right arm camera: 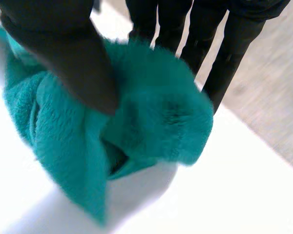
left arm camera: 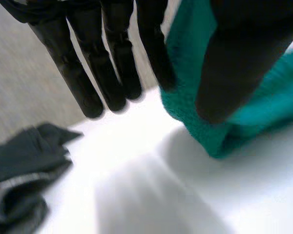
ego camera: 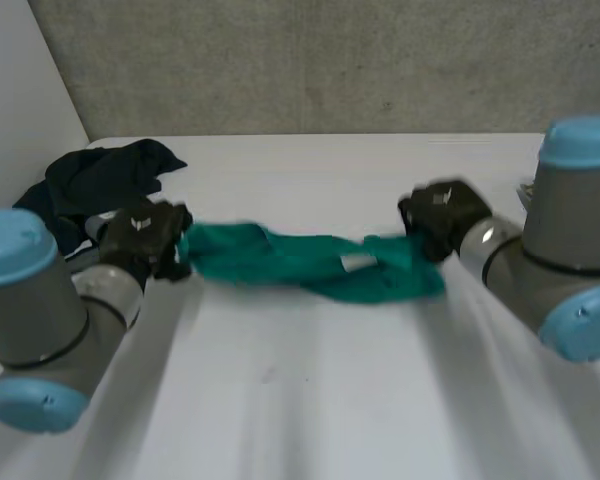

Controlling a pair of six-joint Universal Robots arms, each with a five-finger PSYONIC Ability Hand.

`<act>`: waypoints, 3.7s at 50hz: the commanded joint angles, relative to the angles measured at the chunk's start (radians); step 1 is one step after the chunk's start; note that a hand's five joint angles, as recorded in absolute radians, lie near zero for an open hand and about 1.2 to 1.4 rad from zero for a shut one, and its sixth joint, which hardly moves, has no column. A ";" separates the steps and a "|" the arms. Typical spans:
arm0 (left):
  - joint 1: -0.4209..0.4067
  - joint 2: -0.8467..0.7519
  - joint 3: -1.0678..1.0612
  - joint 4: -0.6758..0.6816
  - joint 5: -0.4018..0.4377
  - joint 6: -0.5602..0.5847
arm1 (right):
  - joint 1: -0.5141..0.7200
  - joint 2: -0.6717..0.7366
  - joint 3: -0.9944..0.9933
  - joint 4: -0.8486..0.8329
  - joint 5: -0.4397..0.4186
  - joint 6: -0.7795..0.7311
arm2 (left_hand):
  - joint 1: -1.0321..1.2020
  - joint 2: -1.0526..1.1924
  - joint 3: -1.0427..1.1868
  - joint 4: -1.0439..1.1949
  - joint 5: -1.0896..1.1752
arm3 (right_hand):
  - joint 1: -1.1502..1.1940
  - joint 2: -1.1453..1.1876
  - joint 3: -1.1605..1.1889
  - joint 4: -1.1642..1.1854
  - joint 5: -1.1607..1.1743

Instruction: Fold the laundry.

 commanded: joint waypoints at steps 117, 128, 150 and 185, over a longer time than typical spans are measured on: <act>0.049 0.192 0.318 0.160 0.184 0.176 | 0.014 0.073 -0.580 0.078 0.181 -0.138 | 0.491 0.448 0.446 0.447 0.446 | 0.427 0.366 0.354 0.341 0.366; 0.036 0.444 0.120 0.187 0.269 0.147 | 0.004 -0.033 -0.532 0.128 0.160 -0.138 | 0.491 0.448 0.446 0.447 0.446 | 0.427 0.366 0.354 0.341 0.366; -0.072 0.274 0.014 0.189 0.266 0.092 | -0.033 0.515 -0.890 0.045 0.233 -0.103 | 0.491 0.448 0.446 0.447 0.446 | -0.795 -0.856 -0.868 -0.881 -0.856; -0.119 0.450 0.250 0.175 0.260 -0.006 | -0.019 -0.011 0.196 -0.331 0.186 0.179 | 0.491 0.448 0.446 0.447 0.446 | 0.427 0.366 0.354 0.341 0.366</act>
